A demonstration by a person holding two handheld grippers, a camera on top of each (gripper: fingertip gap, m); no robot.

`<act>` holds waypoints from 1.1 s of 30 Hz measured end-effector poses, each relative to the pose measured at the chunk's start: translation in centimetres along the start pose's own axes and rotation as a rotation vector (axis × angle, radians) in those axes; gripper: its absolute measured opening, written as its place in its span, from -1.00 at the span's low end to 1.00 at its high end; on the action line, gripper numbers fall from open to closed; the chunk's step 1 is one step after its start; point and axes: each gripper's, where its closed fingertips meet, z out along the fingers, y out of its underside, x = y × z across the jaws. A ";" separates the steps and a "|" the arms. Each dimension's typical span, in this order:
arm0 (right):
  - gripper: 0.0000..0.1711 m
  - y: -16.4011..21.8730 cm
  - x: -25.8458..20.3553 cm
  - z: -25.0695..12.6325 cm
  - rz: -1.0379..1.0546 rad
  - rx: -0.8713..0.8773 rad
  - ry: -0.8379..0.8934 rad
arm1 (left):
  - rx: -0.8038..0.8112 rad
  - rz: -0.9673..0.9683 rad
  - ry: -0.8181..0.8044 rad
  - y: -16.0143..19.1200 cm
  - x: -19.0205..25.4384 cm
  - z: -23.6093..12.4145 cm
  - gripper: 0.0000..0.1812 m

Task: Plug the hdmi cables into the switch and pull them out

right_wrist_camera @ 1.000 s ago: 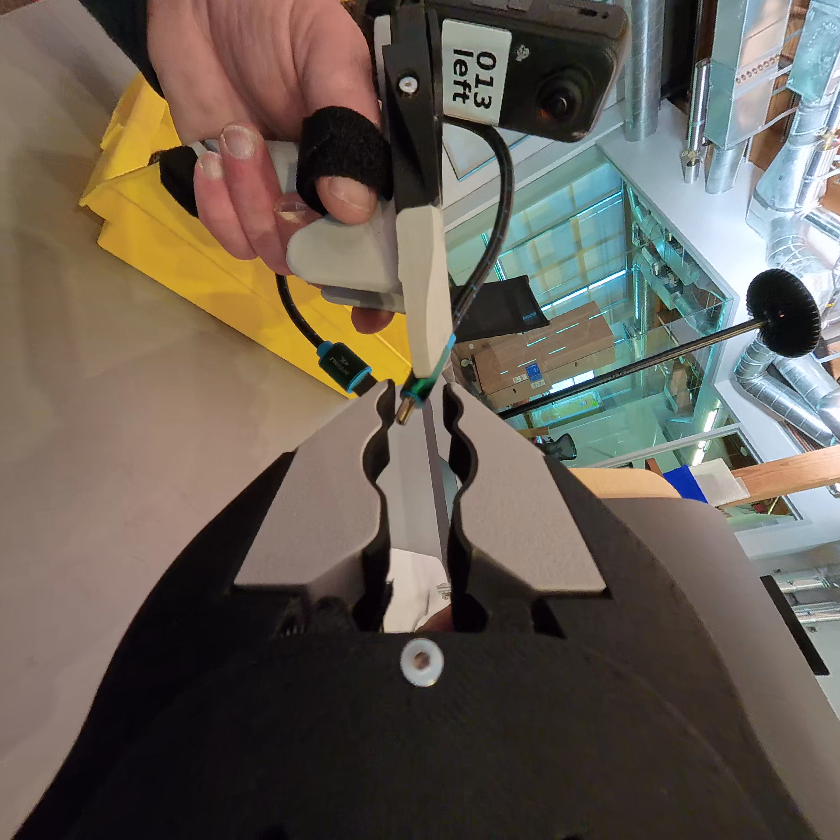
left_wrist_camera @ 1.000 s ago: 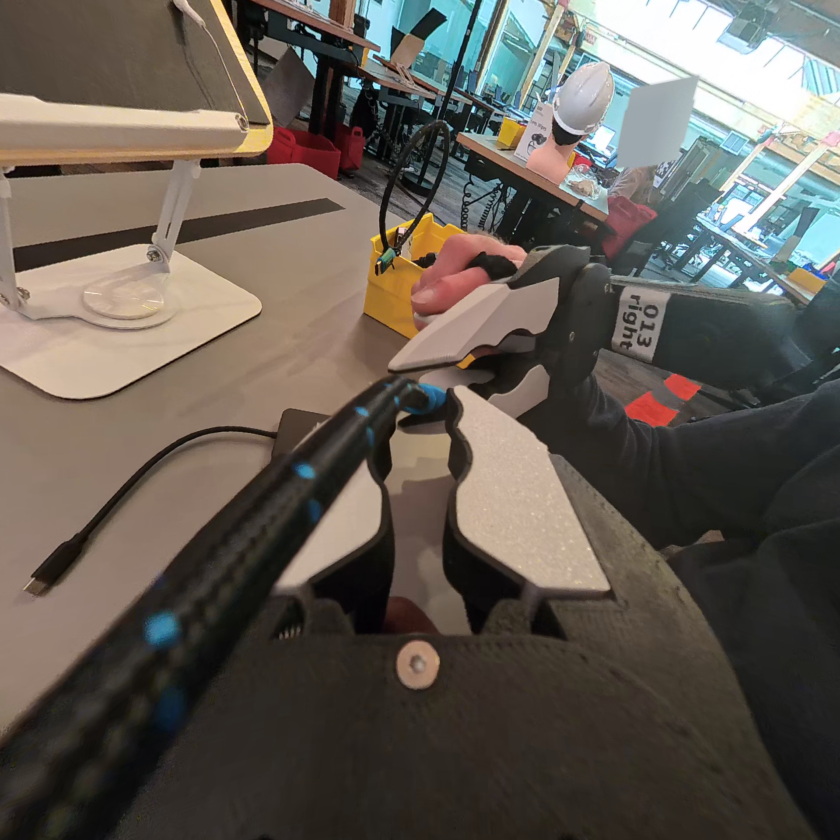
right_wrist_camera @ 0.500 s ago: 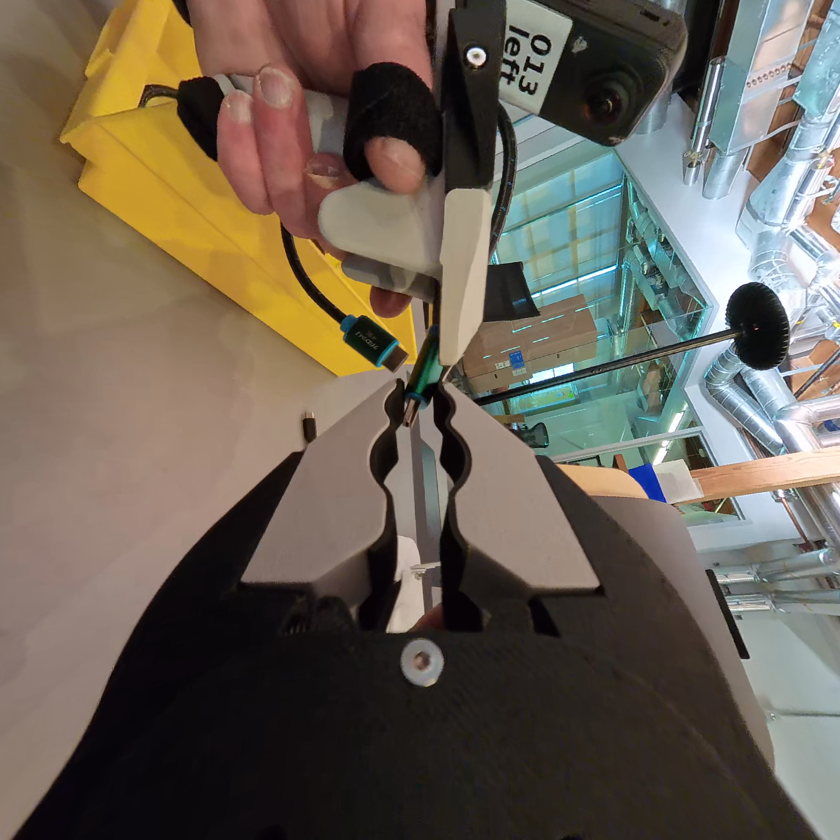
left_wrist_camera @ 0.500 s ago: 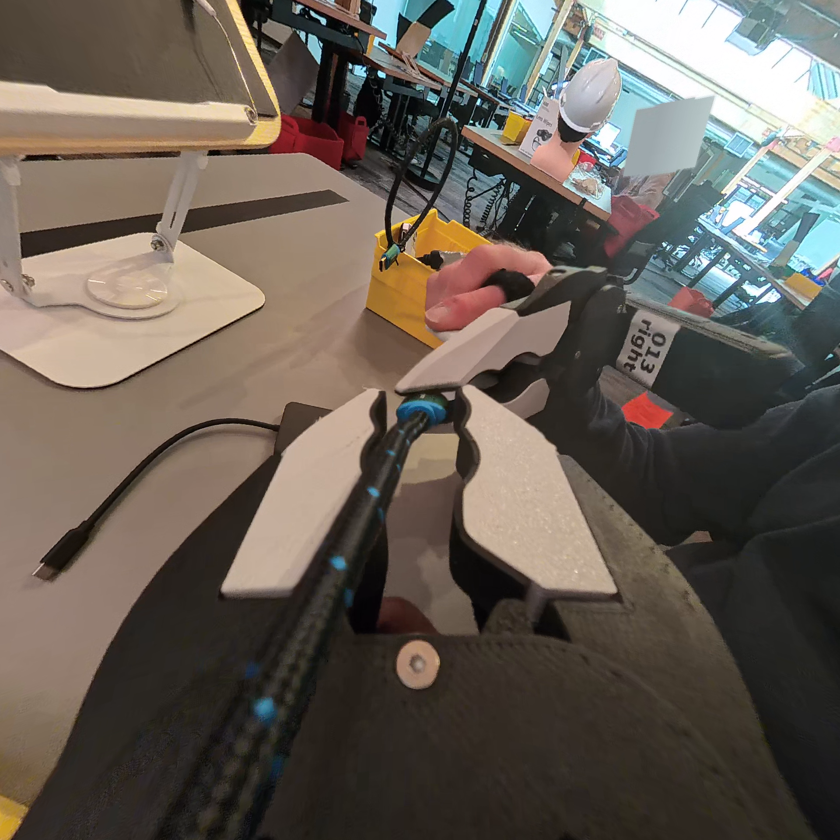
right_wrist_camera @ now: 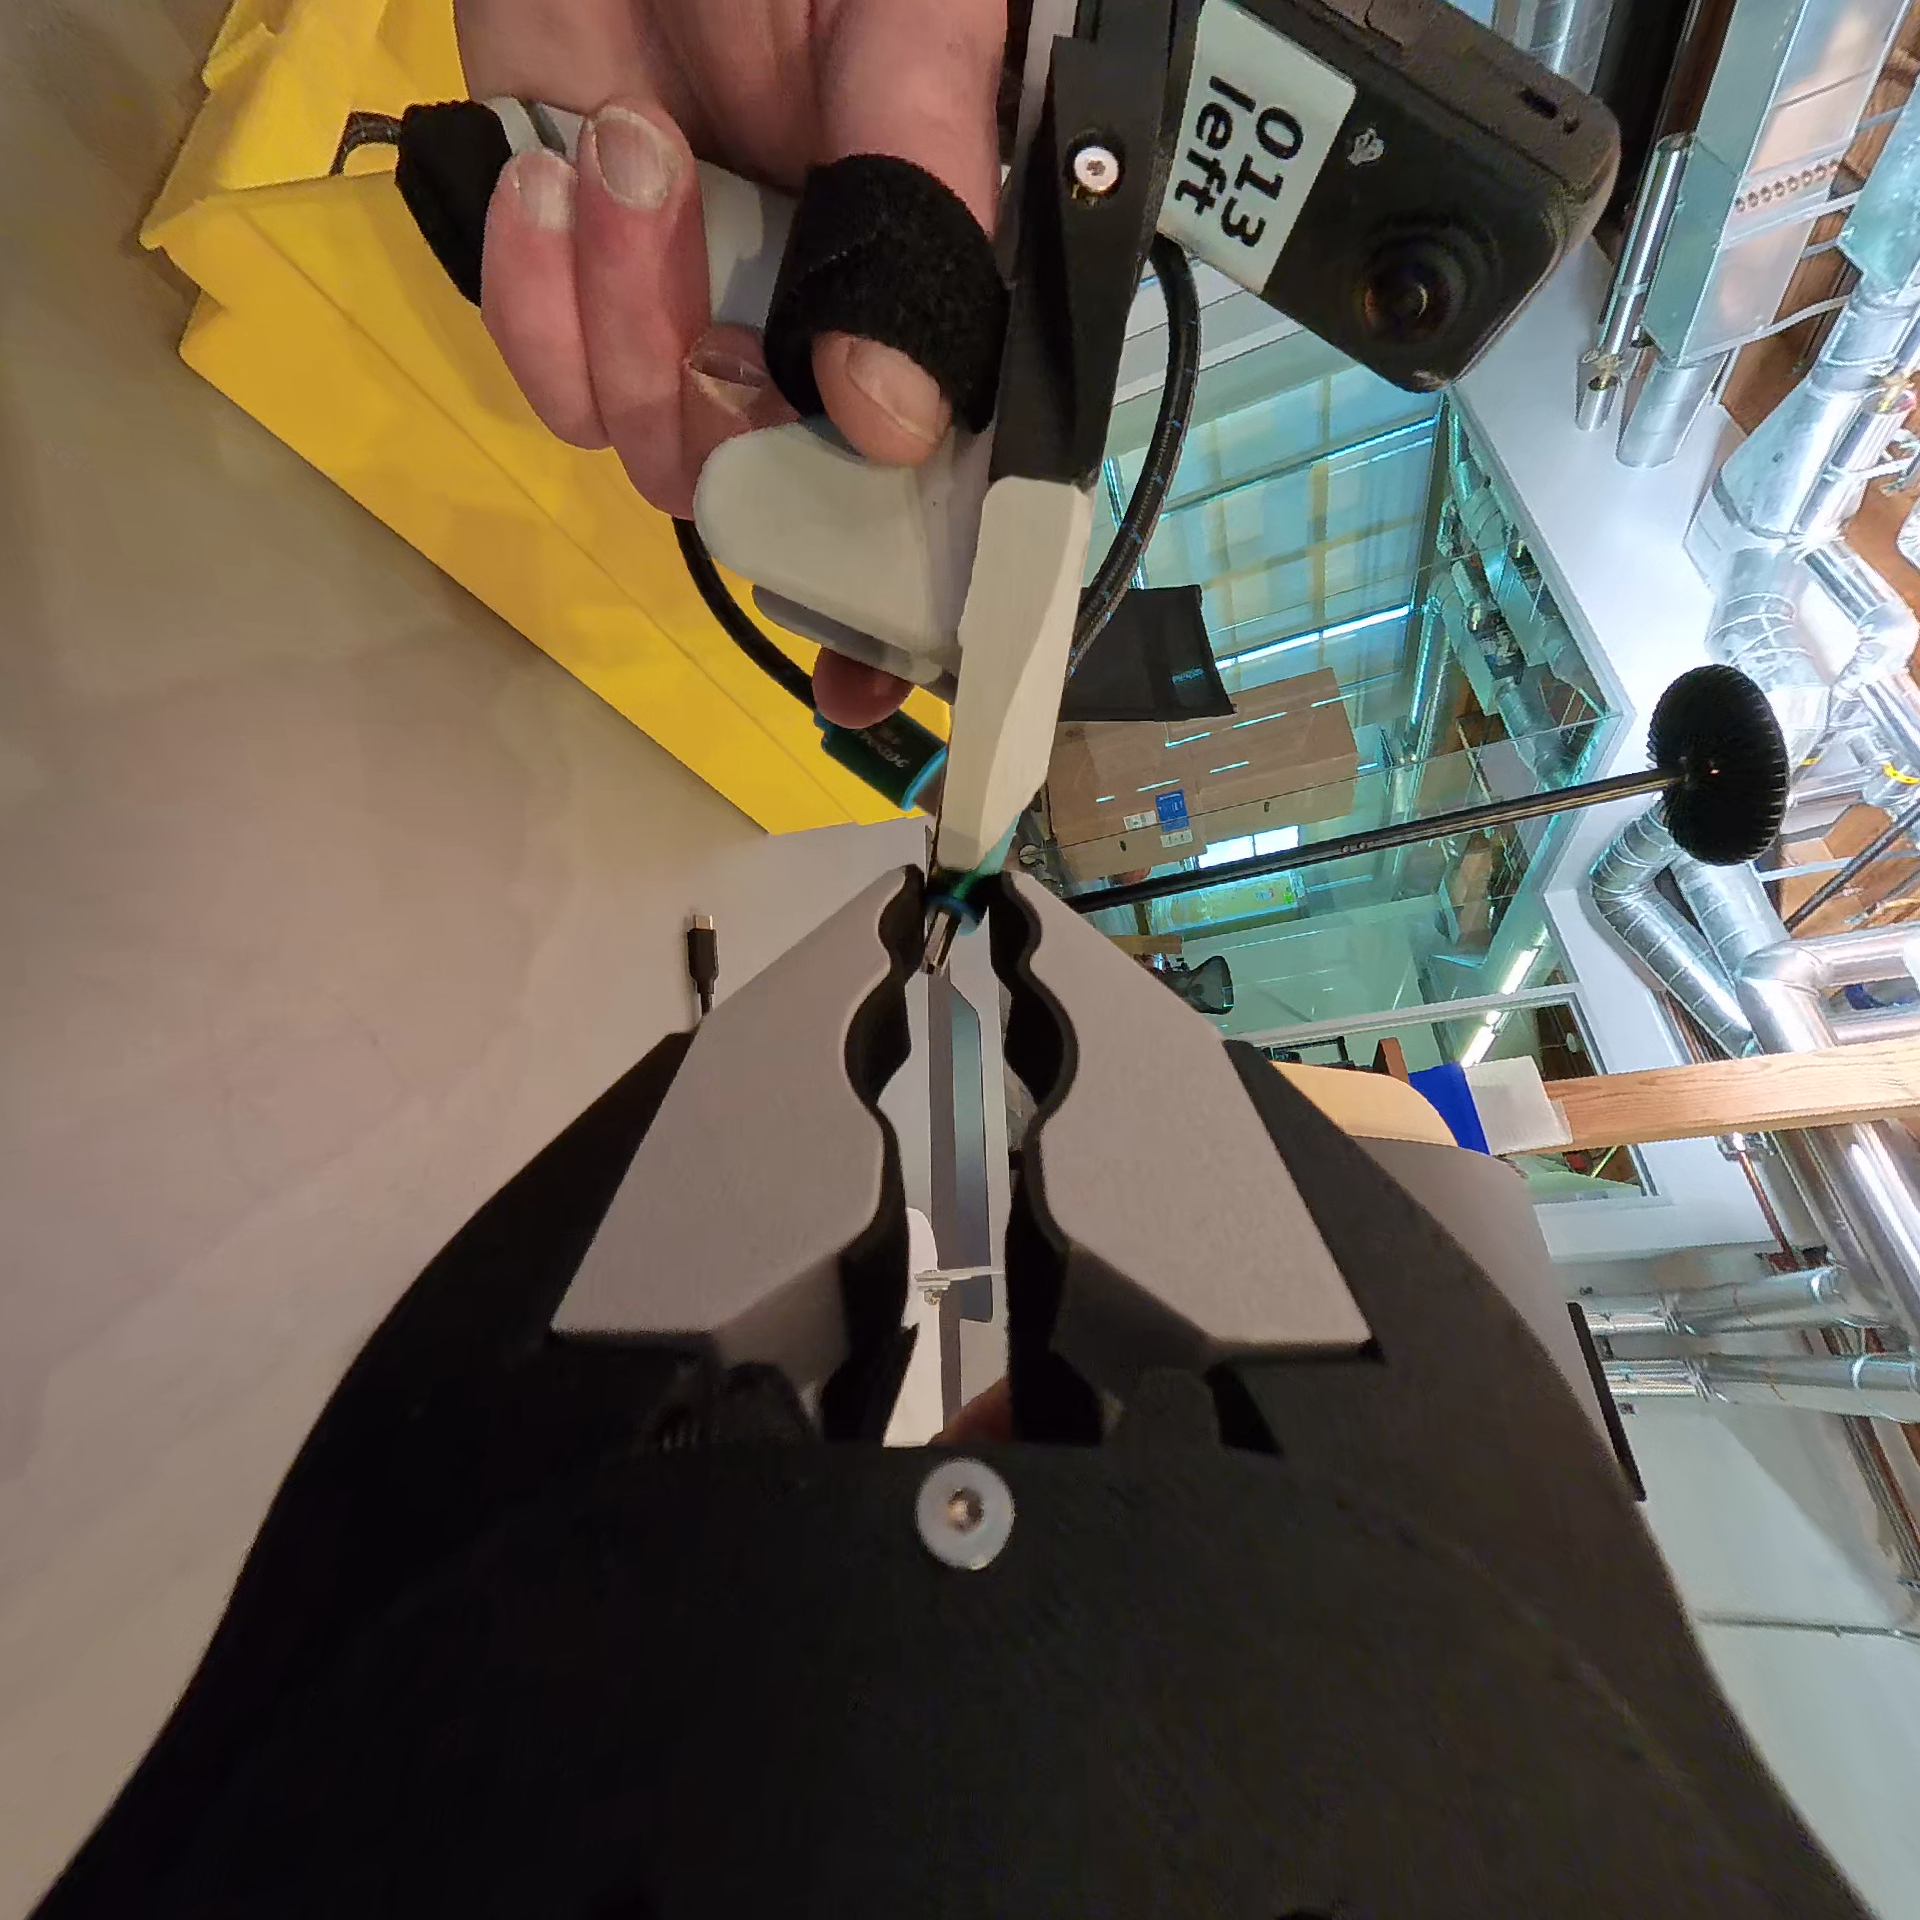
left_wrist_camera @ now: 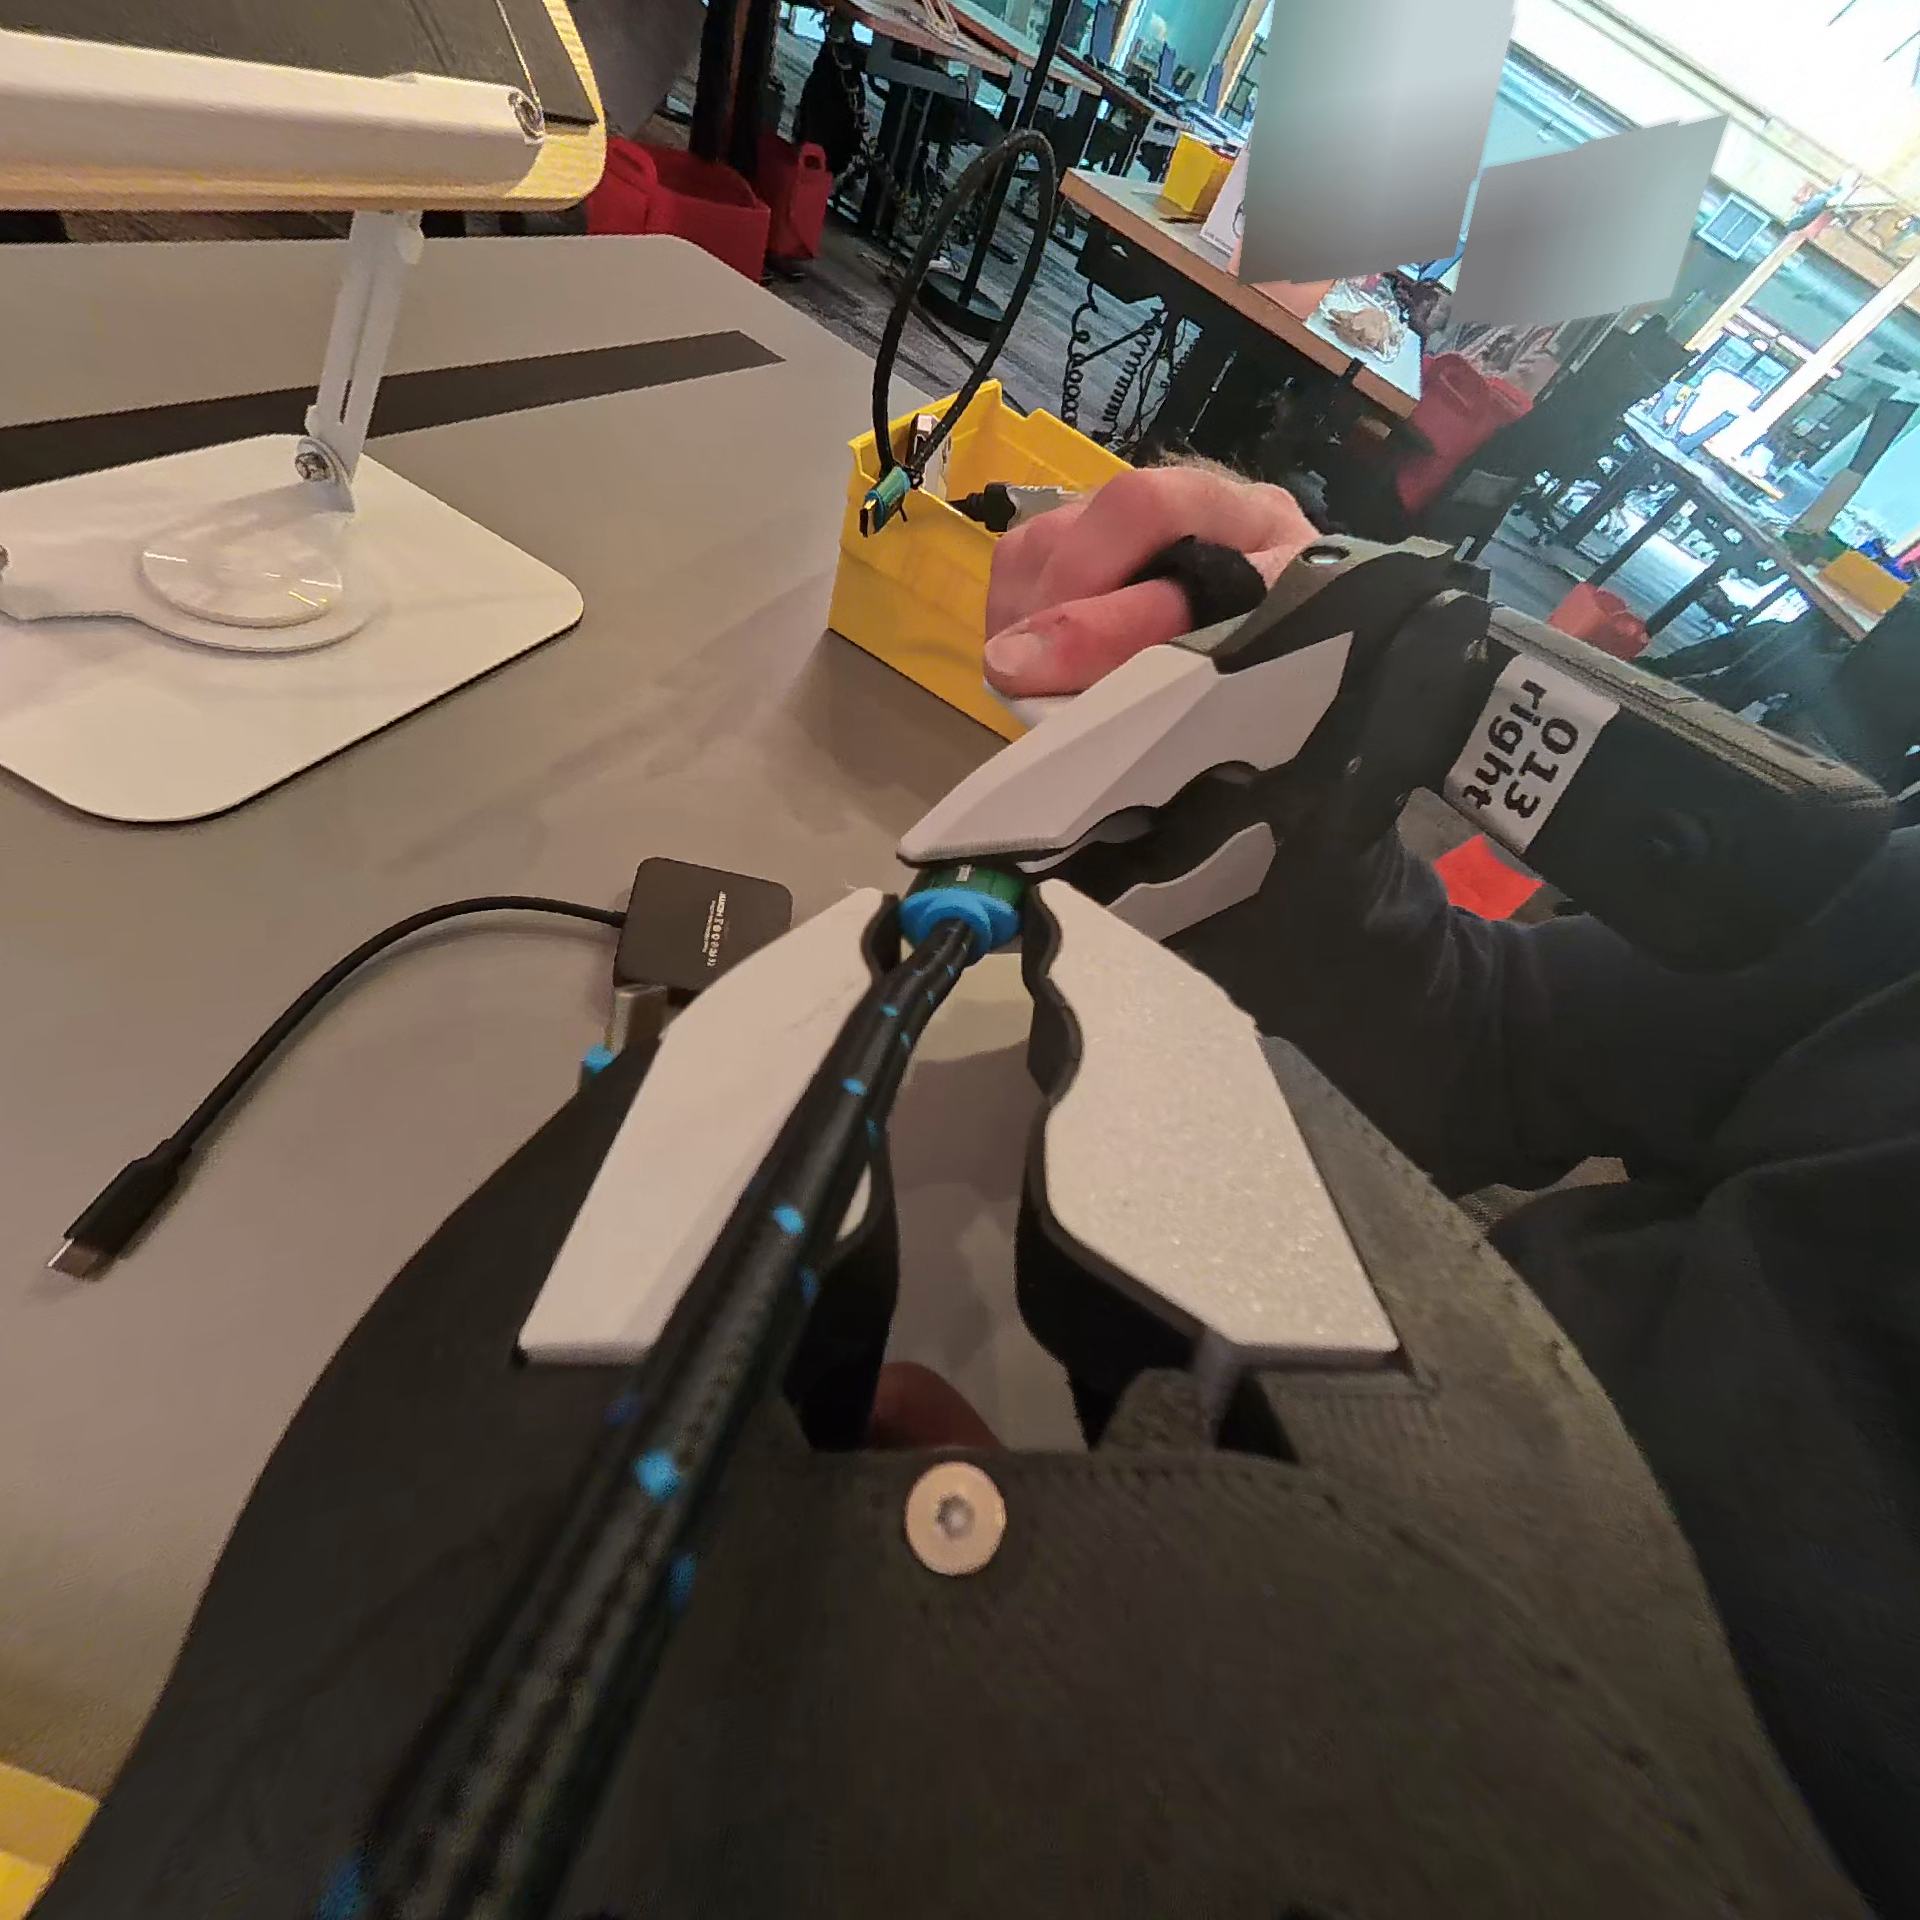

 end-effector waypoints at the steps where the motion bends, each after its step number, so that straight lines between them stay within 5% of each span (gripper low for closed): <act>1: -0.88 0.0 0.0 0.0 -0.001 0.000 -0.002 | 0.001 0.003 -0.003 0.0 0.0 0.0 -0.77; 33: -0.76 1.0 1.8 -1.1 0.209 0.088 0.018 | 0.111 0.019 -0.015 -1.2 -0.7 -0.8 -0.78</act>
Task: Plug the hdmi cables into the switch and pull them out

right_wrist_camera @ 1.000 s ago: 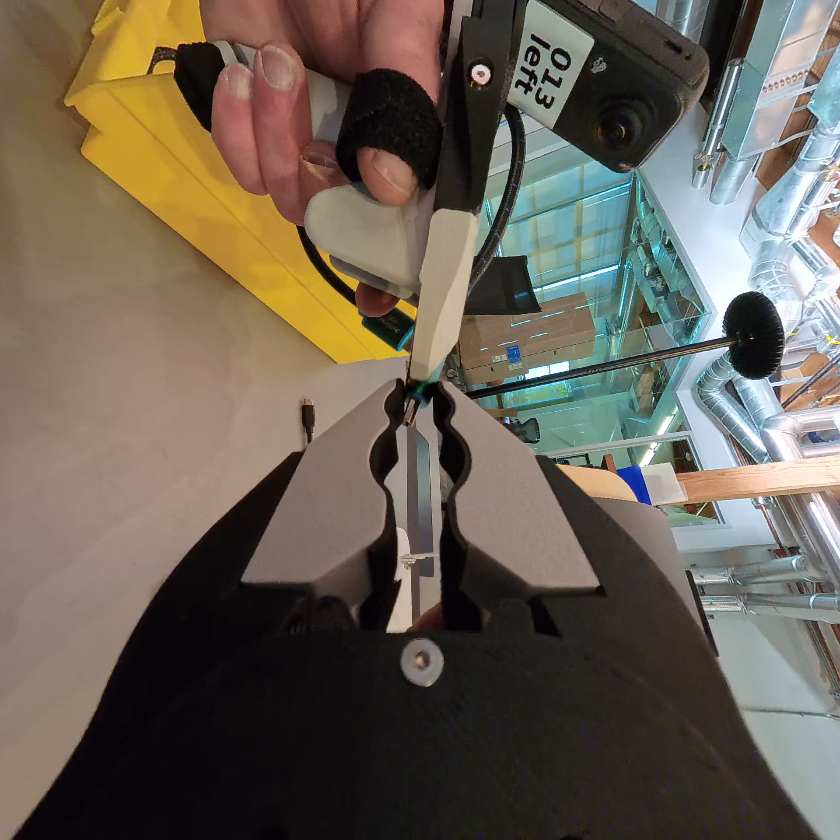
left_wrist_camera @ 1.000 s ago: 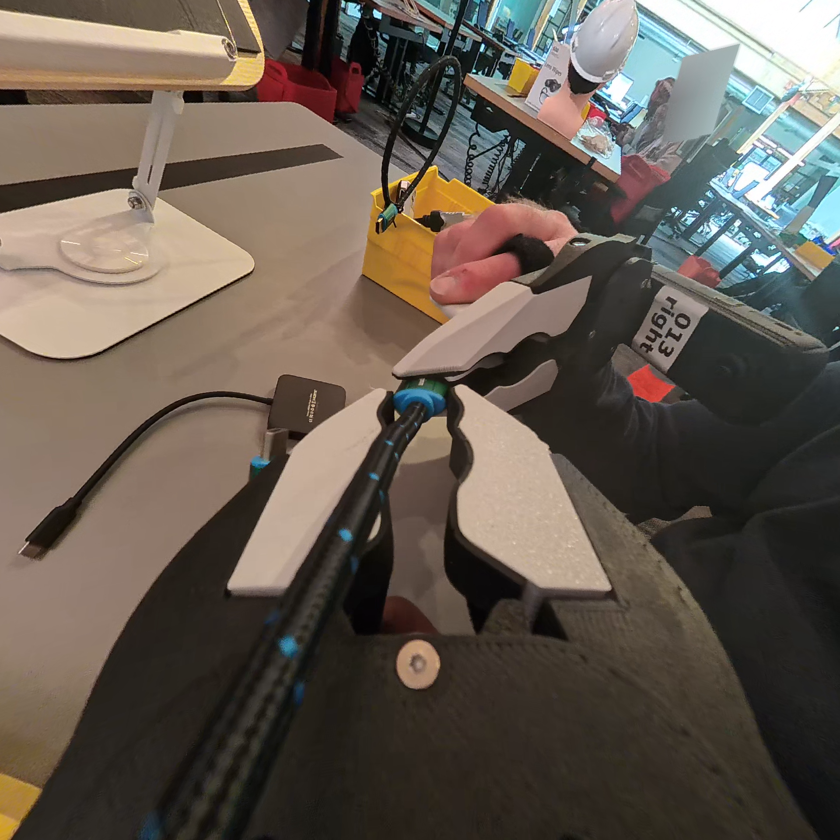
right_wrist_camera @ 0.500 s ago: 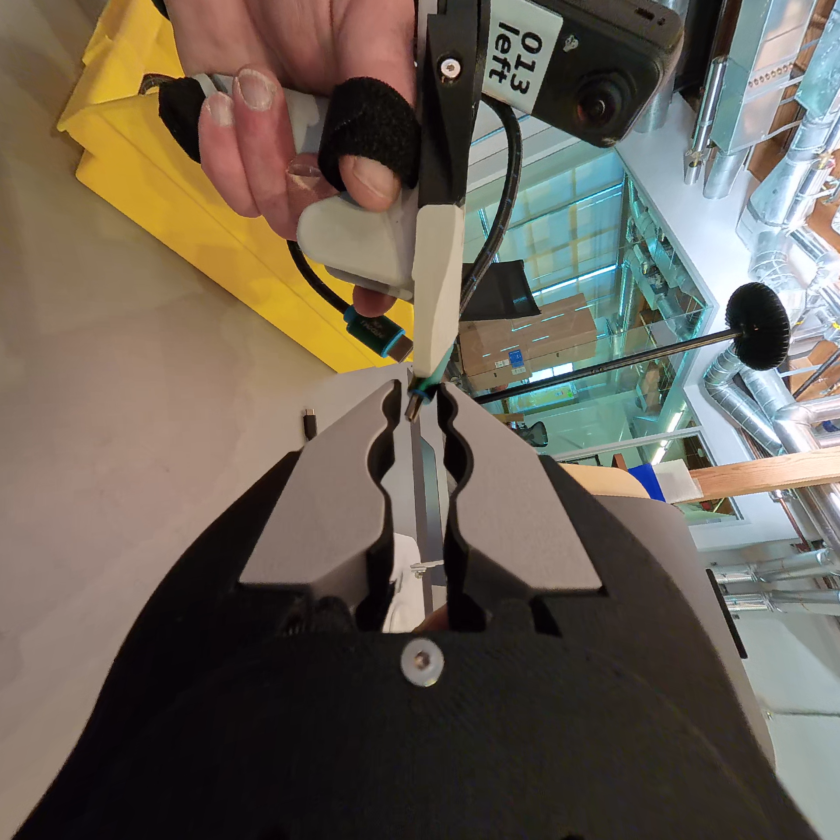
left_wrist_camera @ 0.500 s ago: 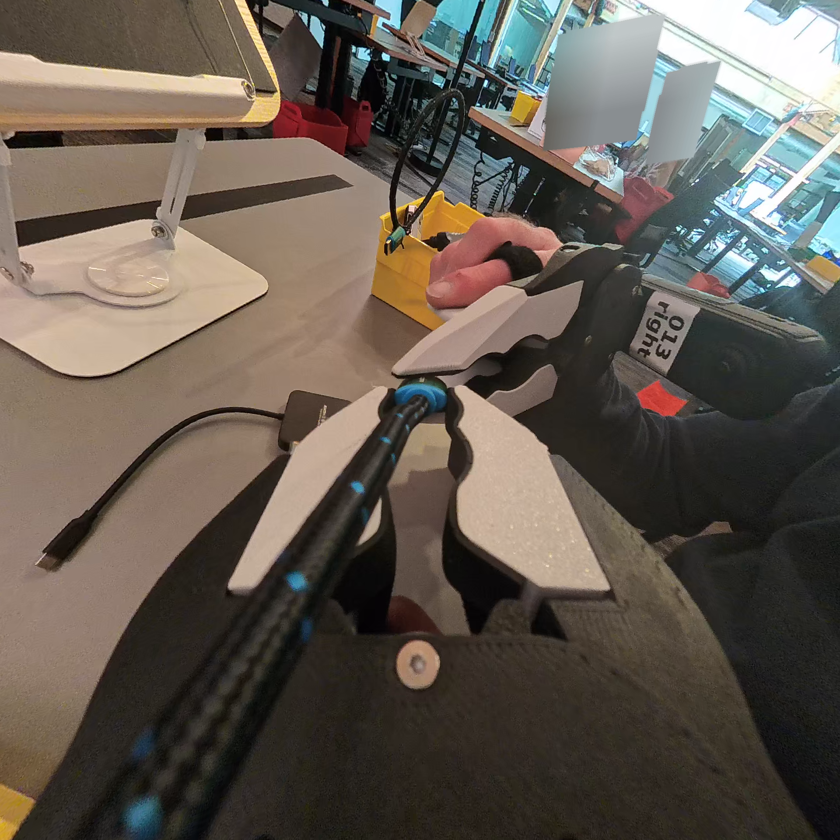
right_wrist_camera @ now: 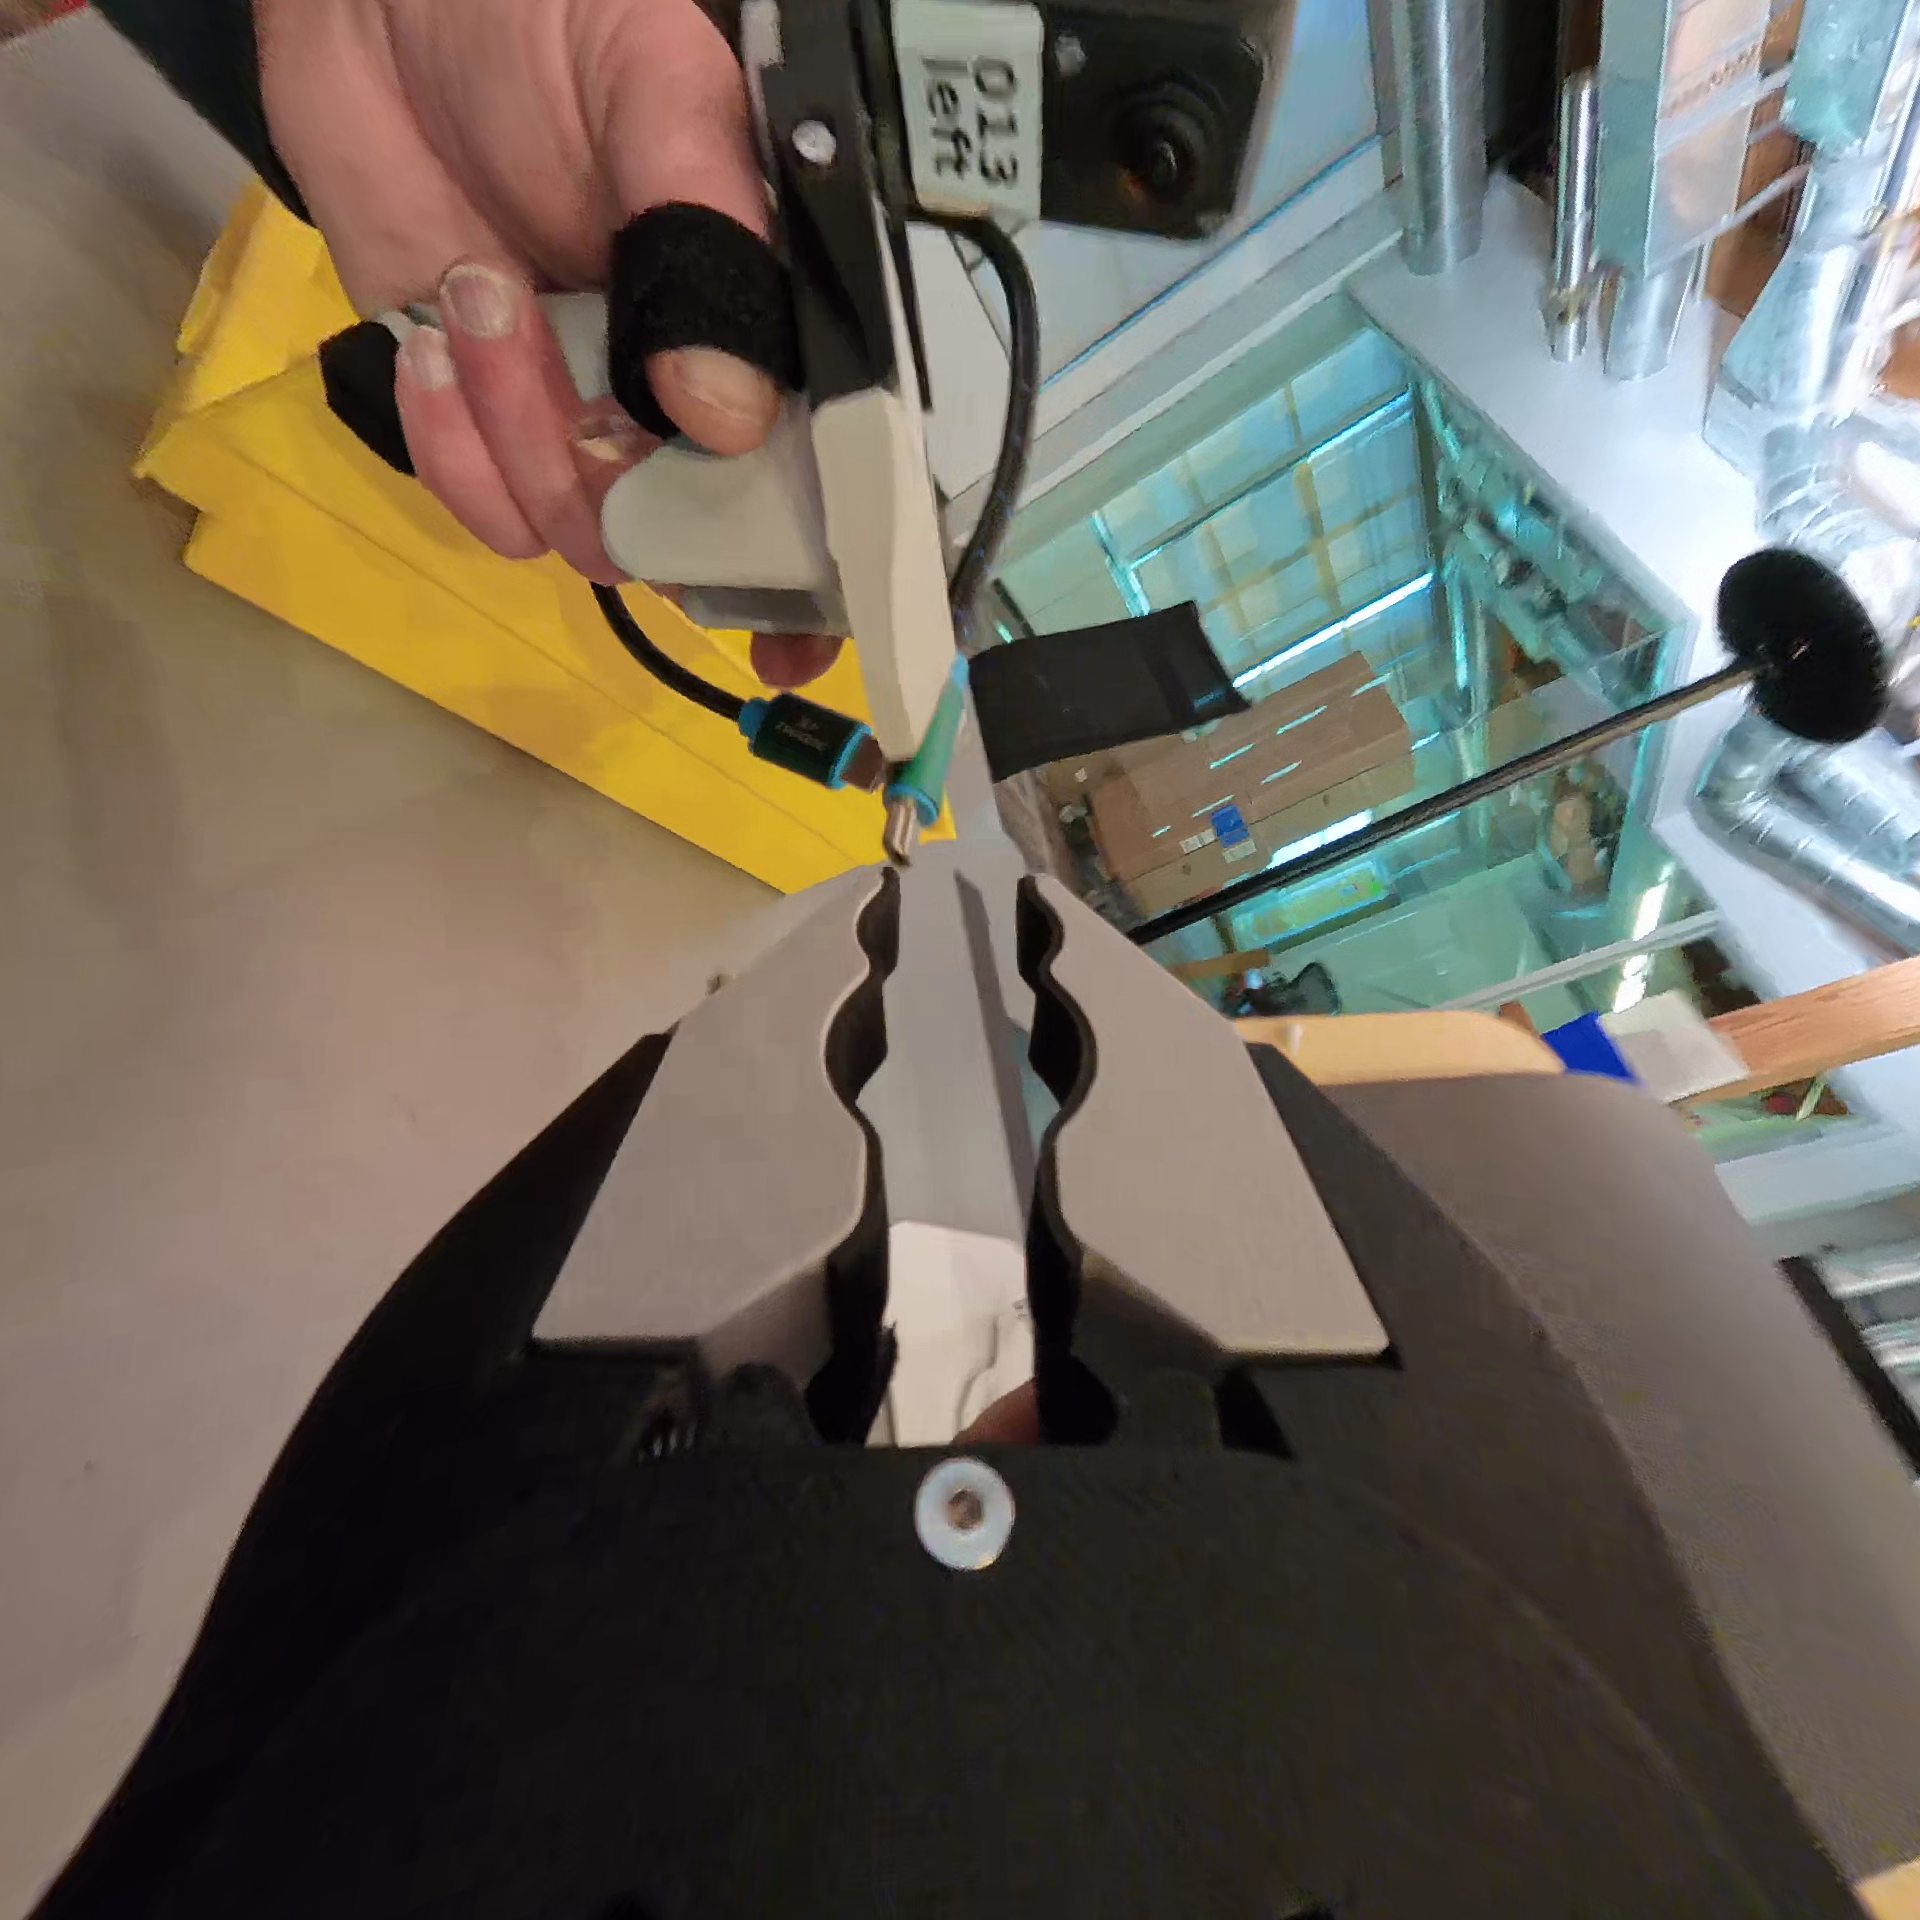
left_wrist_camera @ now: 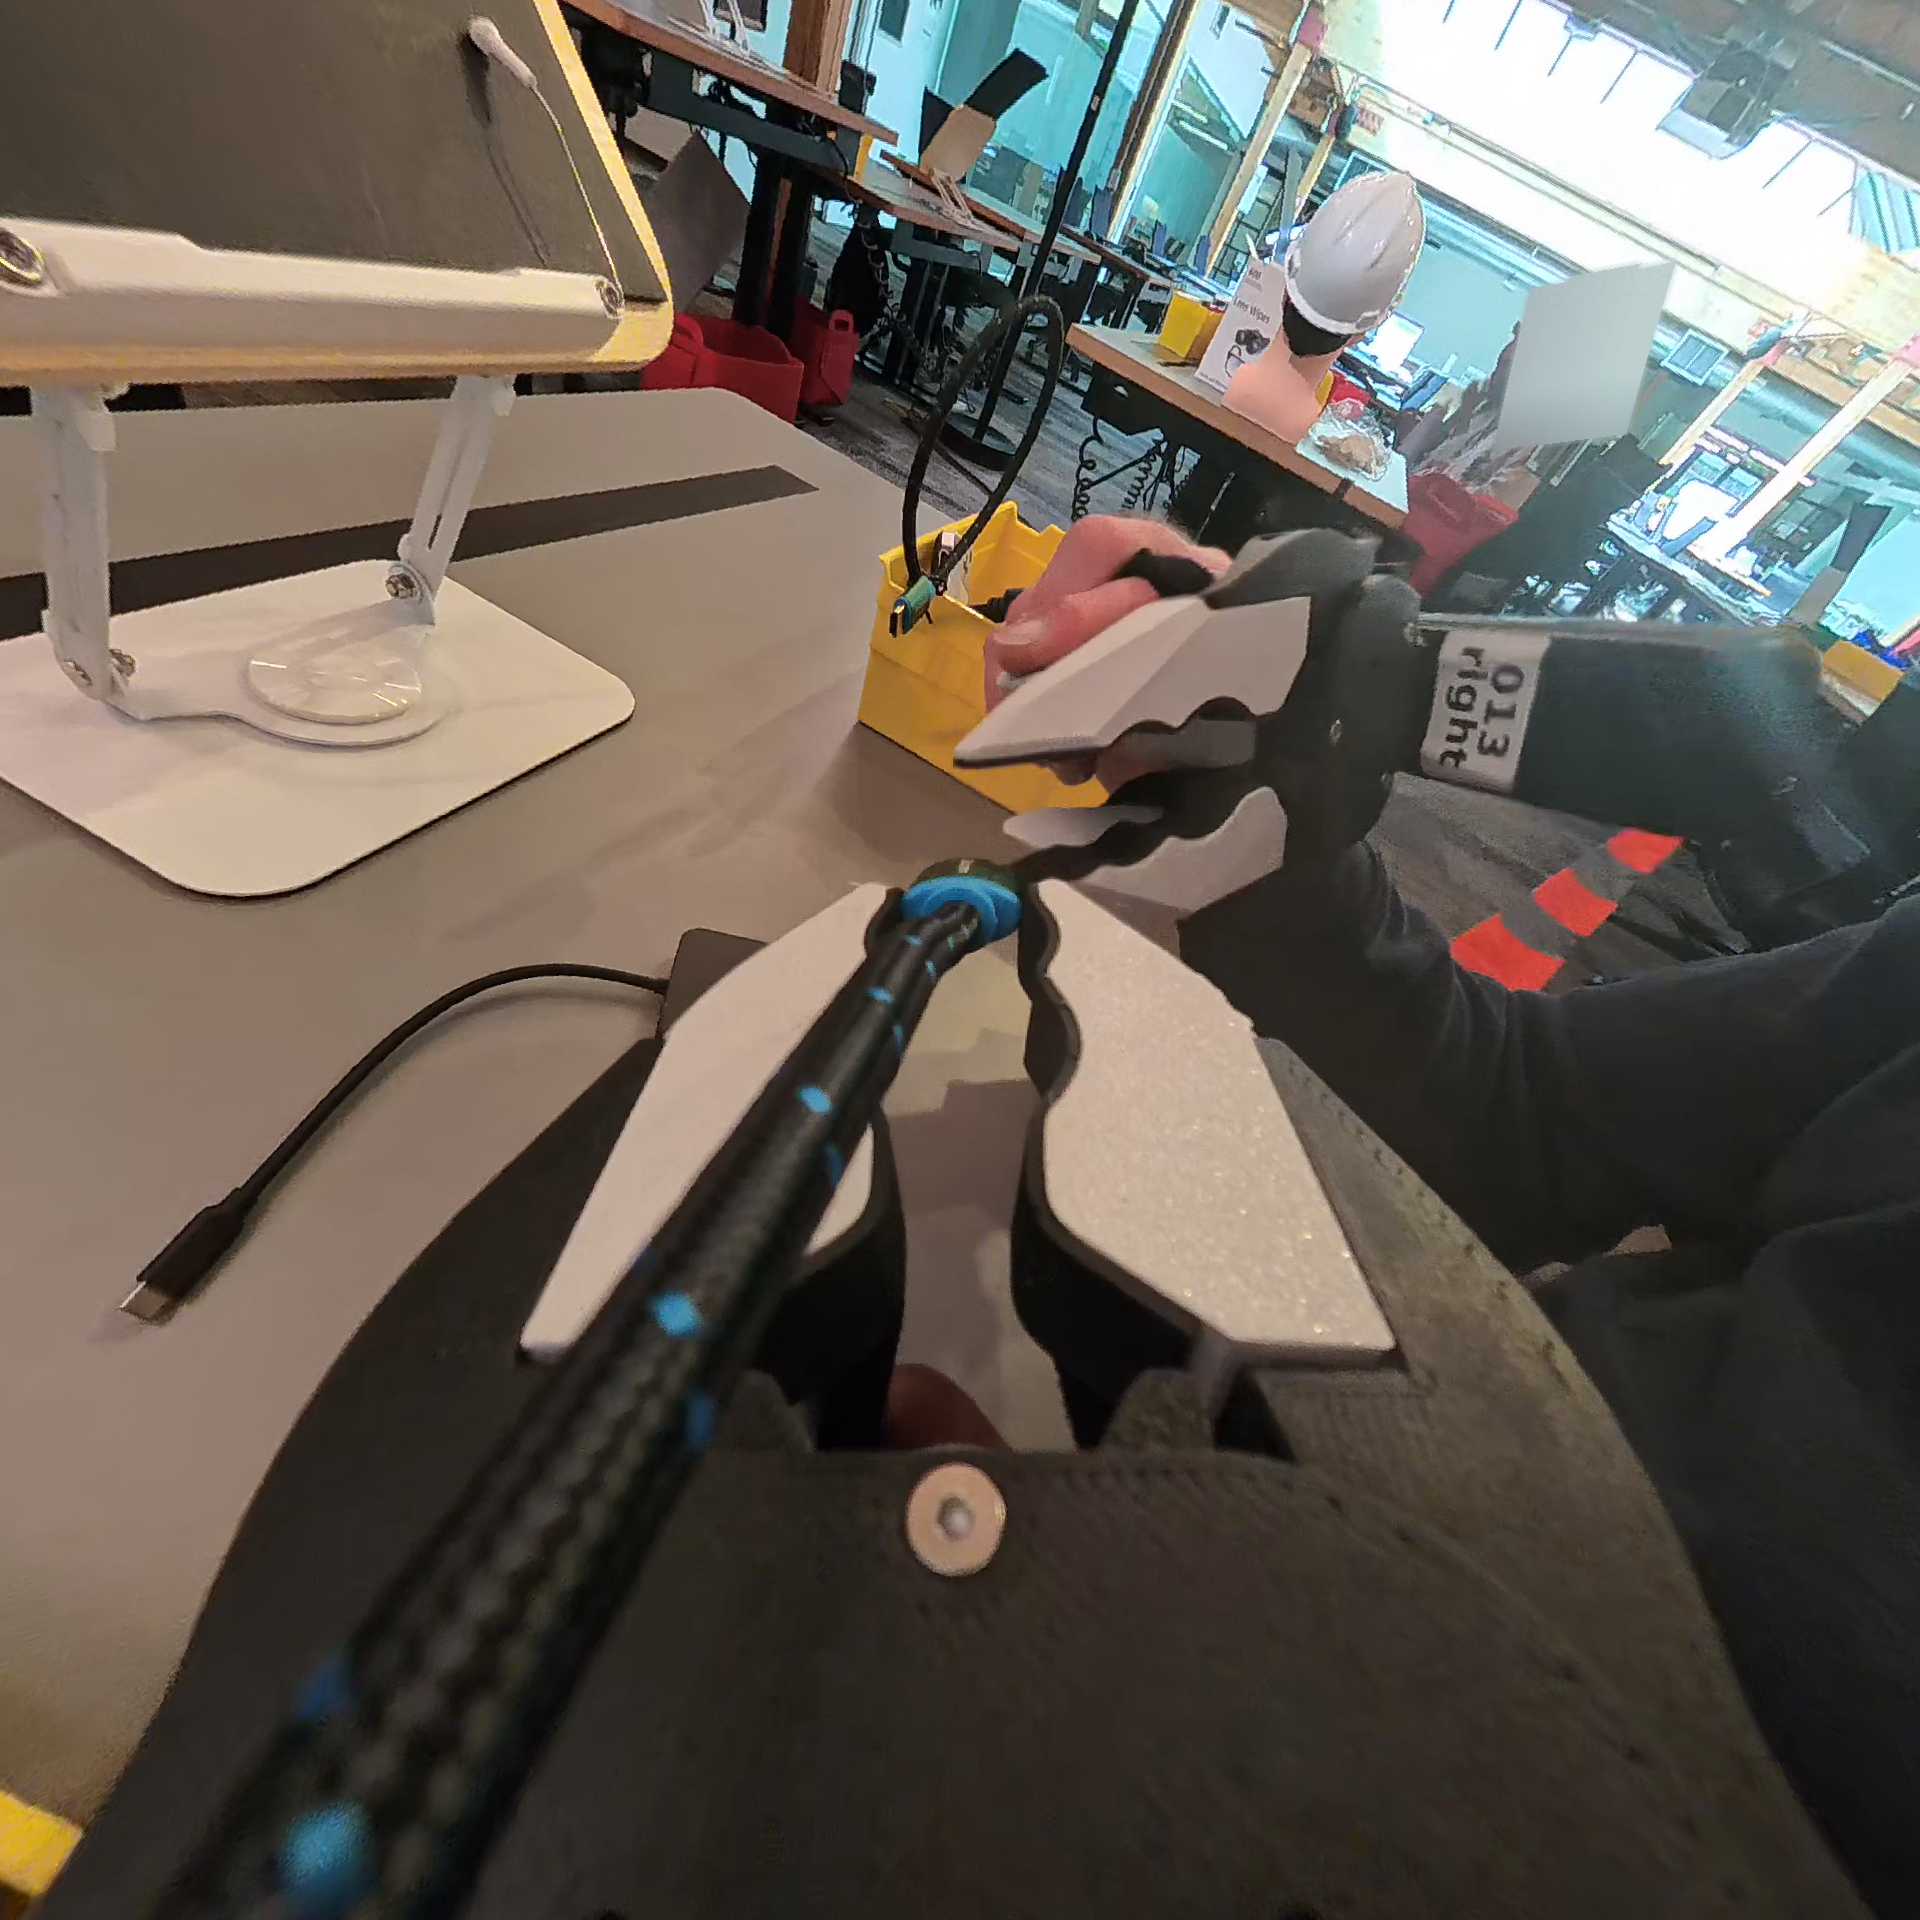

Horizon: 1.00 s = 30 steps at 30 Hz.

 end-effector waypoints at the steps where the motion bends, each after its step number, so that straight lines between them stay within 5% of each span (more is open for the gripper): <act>1: -0.76 0.6 0.1 0.0 0.039 -0.015 -0.013 | -0.001 0.009 -0.002 0.0 0.0 -0.1 -0.78; 9: -0.62 7.1 -1.8 0.0 0.351 -0.204 -0.193 | 0.010 0.043 -0.011 -0.4 -0.2 -0.4 -0.78; 13: -0.21 10.7 -4.8 -0.6 0.516 -0.349 -0.350 | 0.008 0.053 -0.013 -0.4 -0.1 -0.4 -0.78; 17: -0.02 13.7 -8.1 -1.9 0.591 -0.489 -0.490 | 0.001 0.062 -0.010 -0.3 0.0 -0.3 -0.78; 30: -0.18 16.9 -11.1 -1.9 0.689 -0.579 -0.573 | -0.012 0.073 0.005 -0.1 0.6 0.0 -0.78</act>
